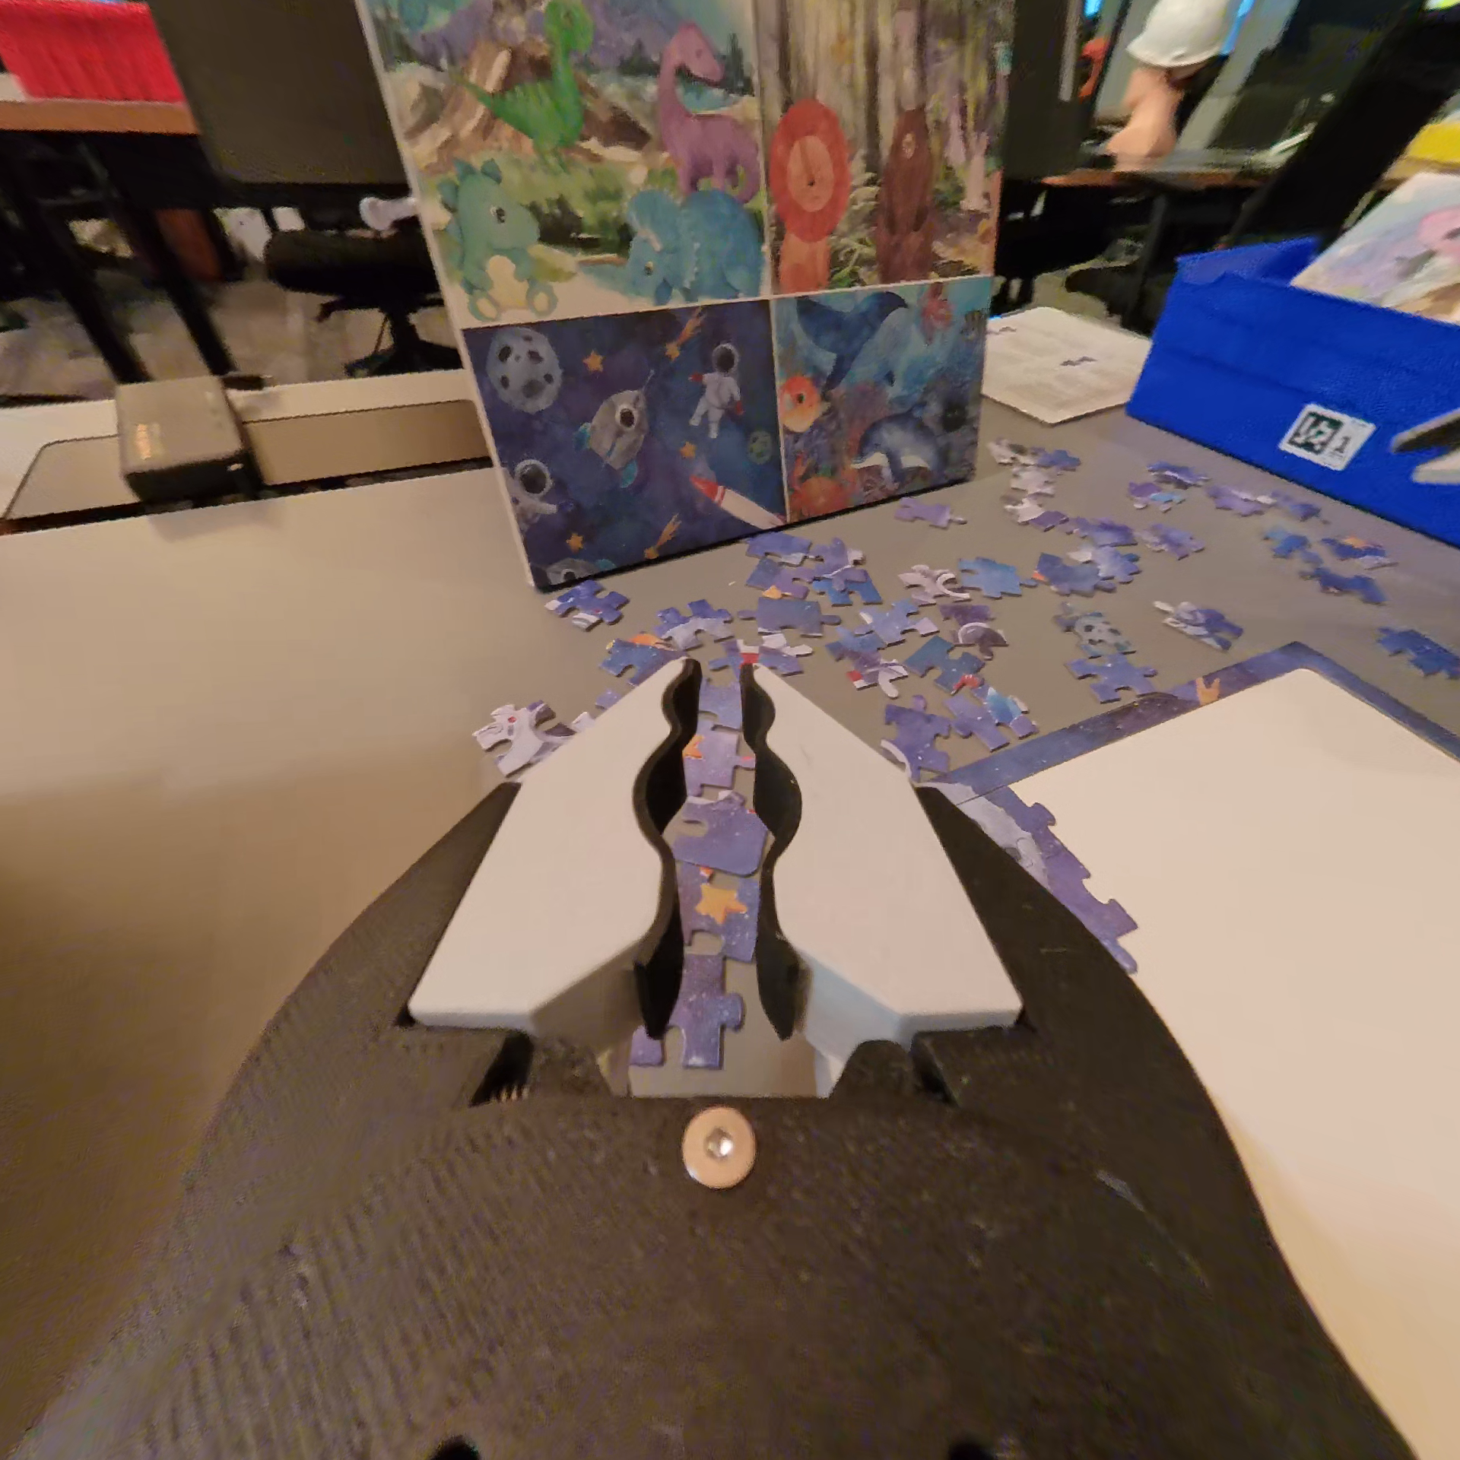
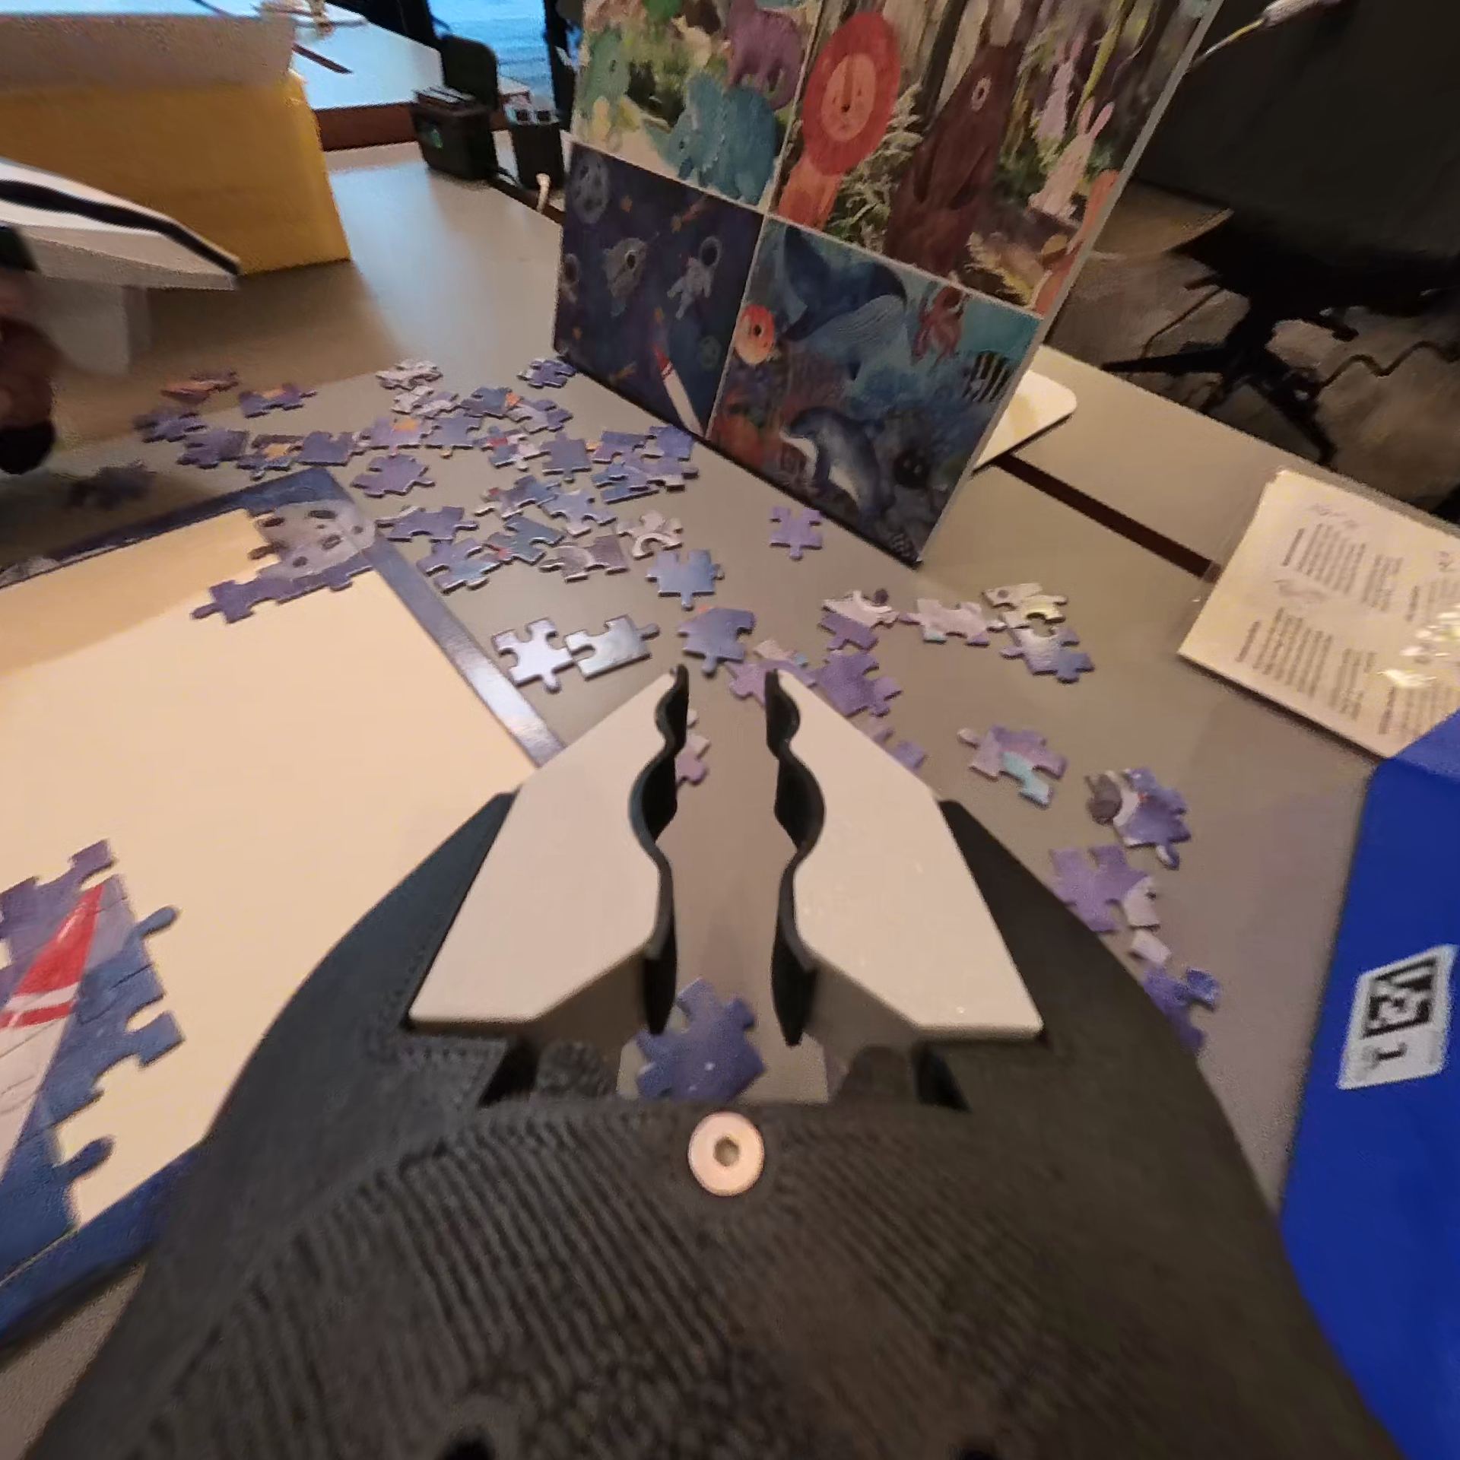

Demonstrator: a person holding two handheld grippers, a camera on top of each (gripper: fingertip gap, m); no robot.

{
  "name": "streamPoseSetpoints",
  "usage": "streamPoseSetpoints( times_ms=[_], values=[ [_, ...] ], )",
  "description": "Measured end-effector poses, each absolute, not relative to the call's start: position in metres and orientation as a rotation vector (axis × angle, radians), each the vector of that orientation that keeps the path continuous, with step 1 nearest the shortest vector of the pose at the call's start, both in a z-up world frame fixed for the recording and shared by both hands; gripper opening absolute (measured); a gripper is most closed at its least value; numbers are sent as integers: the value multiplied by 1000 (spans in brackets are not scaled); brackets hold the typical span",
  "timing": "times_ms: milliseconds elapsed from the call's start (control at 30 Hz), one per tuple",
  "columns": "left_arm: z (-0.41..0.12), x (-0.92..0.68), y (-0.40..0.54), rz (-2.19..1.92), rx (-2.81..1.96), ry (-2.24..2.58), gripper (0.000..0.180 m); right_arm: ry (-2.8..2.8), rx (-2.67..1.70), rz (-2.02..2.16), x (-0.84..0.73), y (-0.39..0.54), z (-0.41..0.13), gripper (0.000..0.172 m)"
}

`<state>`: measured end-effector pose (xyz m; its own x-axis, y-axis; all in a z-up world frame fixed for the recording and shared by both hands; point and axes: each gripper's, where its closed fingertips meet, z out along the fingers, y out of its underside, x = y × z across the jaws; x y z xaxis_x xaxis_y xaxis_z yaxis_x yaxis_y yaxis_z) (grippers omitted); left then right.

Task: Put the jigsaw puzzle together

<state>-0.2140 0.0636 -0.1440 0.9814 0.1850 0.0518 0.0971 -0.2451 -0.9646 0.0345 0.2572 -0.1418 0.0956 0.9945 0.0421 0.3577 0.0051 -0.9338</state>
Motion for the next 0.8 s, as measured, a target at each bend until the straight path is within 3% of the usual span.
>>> streamPoseSetpoints(
  times_ms=[167, 333, 600, 700, 800],
  values=[
    [-143, -193, 78, -30, -1922, -222, 17, -1420, -1516, 1166, 29, 217, -146, 21],
    [-165, -169, 126, -131, -2067, -77, 23, -1466, -1484, 735, 36, 252, -165, 25],
    [-156, -159, 146, -44, -2000, 134, 24, -1345, -1515, 685, 46, 273, -163, 28],
    [-155, -195, 136, 215, -1984, 123, 23, -1339, -1556, 923, 33, 253, -161, 29],
    [-141, -209, 129, 201, -1890, 42, 21, -1349, -1545, 1066, 21, 238, -161, 28]
  ],
)
